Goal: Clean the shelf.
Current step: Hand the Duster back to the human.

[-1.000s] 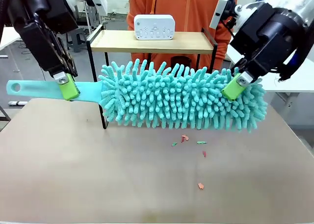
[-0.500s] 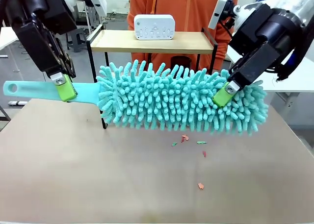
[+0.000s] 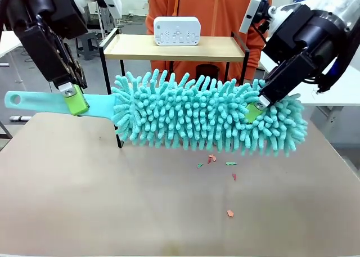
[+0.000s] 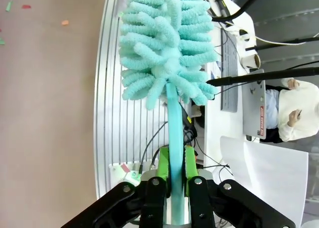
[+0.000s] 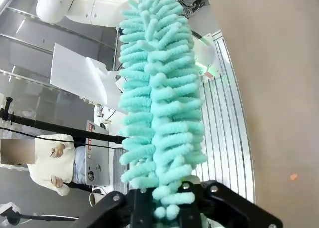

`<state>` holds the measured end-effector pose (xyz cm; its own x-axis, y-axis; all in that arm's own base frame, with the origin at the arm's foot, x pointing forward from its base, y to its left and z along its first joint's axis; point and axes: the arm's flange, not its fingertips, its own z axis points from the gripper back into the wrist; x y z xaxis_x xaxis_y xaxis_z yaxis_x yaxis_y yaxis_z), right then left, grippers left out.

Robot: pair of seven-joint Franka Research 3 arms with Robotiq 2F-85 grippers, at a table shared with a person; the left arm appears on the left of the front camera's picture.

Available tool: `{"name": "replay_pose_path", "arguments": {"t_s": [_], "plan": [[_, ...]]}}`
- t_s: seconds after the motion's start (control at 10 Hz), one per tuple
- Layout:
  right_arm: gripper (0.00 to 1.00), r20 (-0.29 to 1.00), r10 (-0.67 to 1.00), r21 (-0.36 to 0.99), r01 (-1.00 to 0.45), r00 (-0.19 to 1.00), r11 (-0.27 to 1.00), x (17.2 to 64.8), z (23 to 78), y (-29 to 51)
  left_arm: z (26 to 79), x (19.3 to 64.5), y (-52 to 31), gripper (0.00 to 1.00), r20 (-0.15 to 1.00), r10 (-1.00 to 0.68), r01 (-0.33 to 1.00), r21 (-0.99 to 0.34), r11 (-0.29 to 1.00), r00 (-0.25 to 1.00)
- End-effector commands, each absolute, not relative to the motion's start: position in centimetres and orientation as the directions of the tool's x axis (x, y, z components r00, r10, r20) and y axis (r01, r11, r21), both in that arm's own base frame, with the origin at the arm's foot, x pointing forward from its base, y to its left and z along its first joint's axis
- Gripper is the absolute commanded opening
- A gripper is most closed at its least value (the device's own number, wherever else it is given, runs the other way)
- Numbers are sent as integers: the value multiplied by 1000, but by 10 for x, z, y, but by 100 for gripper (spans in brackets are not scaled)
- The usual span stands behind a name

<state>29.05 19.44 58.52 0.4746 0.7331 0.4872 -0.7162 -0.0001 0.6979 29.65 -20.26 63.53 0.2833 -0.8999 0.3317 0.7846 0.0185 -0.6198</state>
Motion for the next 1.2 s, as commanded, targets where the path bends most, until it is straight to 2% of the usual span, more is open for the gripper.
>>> {"name": "replay_pose_path", "arguments": {"t_s": [0.0, 0.1, 0.2, 0.3, 0.4, 0.5, 0.6, 0.7, 0.8, 0.9, 1.0, 1.1], "plan": [[0, 509, 731, 694, -719, 455, -37, 292, 586, 189, 634, 295, -202, 69, 362, -869, 790, -610, 53, 338], [0, 509, 727, 699, -715, 461, -36, 293, 586, 187, 636, 299, -195, 95, 378, -842, 797, -597, 97, 385], [0, 511, 720, 700, -714, 470, -31, 293, 586, 182, 637, 306, -181, 100, 405, -791, 795, -584, 163, 459], [0, 520, 709, 702, -711, 476, -38, 292, 587, 174, 637, 315, -156, 100, 445, -696, 771, -586, 249, 563], [0, 534, 680, 704, -710, 502, -29, 293, 590, 159, 638, 327, -115, 100, 506, -501, 704, -594, 388, 702], [0, 548, 646, 692, -722, 531, 7, 293, 595, 140, 638, 335, -59, 100, 581, -162, 570, -638, 517, 797], [0, 583, 591, 679, -734, 557, 21, 292, 603, 116, 640, 331, -10, 100, 631, 143, 460, -684, 567, 762], [0, 615, 531, 677, -736, 584, 25, 286, 613, 84, 638, 318, 42, 100, 620, 462, 368, -768, 525, 634], [0, 656, 455, 659, -751, 603, 46, 278, 621, 48, 626, 308, 84, 100, 546, 678, 293, -838, 461, 493], [0, 687, 344, 656, -750, 640, 85, 272, 627, 16, 609, 310, 95, 100, 485, 709, 264, -874, 407, 513], [0, 691, 195, 672, -718, 696, 179, 267, 627, -18, 591, 323, 94, 100, 449, 703, 235, -892, 385, 552], [0, 667, -24, 709, -625, 744, 325, 262, 619, -63, 578, 335, 90, 100, 415, 698, 231, -909, 346, 584]]}}
